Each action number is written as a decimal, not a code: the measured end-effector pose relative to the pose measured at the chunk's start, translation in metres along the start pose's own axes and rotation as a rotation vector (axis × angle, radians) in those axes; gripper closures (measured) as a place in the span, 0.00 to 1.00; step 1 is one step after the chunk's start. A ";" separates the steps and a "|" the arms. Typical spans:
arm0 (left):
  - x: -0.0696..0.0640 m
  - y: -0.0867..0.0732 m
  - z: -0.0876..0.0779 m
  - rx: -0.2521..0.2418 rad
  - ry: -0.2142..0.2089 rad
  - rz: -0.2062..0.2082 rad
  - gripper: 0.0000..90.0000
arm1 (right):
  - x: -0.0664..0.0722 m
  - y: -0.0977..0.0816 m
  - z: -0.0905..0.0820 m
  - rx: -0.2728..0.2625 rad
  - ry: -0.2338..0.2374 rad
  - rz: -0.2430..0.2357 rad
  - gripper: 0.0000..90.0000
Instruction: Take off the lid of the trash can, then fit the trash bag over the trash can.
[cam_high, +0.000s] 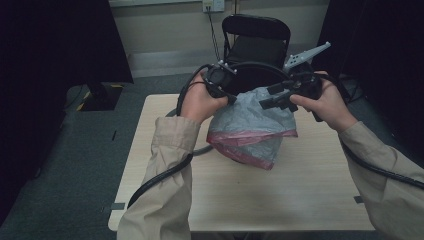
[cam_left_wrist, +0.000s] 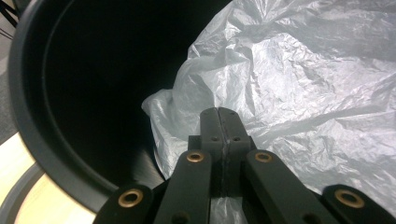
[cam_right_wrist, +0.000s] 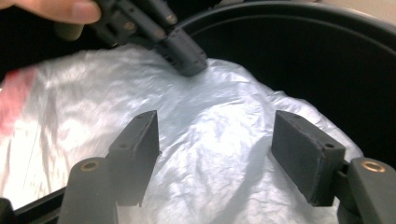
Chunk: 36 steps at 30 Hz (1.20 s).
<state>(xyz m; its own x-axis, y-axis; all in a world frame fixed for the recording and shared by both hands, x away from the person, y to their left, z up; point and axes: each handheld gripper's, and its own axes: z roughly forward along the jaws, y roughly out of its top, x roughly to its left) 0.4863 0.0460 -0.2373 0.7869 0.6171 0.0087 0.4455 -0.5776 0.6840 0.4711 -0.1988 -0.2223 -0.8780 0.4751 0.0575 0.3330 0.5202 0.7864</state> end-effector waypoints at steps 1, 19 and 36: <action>-0.001 0.001 0.001 0.005 0.004 0.007 1.00 | 0.001 0.000 0.001 0.015 0.005 -0.004 0.38; -0.001 0.000 0.000 -0.004 -0.015 0.002 1.00 | 0.002 0.000 0.018 0.134 0.165 0.047 0.96; 0.023 -0.004 0.004 -0.023 0.090 -0.082 1.00 | -0.008 0.002 0.007 0.034 -0.042 0.073 0.47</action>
<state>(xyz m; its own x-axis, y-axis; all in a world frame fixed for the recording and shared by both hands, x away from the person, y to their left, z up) 0.5044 0.0610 -0.2428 0.7058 0.7082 0.0167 0.4961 -0.5111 0.7019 0.4808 -0.1967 -0.2258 -0.8358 0.5420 0.0873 0.4077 0.5063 0.7599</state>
